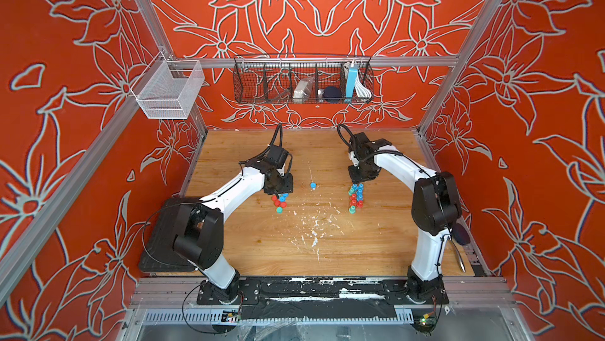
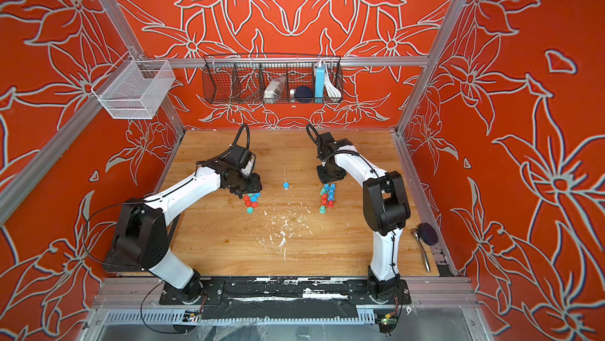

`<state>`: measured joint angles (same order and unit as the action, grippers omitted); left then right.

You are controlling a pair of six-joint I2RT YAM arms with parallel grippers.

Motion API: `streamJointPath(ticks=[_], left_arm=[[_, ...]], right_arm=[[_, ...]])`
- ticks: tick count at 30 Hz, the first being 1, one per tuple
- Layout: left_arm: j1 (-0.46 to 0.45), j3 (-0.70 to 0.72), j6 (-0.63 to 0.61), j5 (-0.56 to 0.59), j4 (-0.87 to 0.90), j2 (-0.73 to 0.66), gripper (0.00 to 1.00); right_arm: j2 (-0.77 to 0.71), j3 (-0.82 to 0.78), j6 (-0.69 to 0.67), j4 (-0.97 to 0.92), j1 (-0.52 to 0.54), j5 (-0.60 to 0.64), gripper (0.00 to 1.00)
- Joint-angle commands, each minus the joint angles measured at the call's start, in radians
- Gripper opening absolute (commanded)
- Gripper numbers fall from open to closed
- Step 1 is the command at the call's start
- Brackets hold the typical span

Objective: Close the stamp cap
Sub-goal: Pick up the stamp from the center of the board.

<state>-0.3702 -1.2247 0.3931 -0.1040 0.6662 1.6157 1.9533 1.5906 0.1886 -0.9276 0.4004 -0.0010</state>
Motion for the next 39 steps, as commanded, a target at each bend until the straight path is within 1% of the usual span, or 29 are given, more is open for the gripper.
streamJointPath(ticks=[1,39], left_arm=[[0.016,0.01,-0.005,-0.008,-0.008,-0.017,0.56],[0.051,0.014,-0.002,-0.022,-0.023,0.0,0.53]], right_arm=[[0.029,0.027,-0.007,-0.018,0.012,0.005,0.46],[0.112,0.022,-0.001,0.019,0.023,-0.001,0.33]])
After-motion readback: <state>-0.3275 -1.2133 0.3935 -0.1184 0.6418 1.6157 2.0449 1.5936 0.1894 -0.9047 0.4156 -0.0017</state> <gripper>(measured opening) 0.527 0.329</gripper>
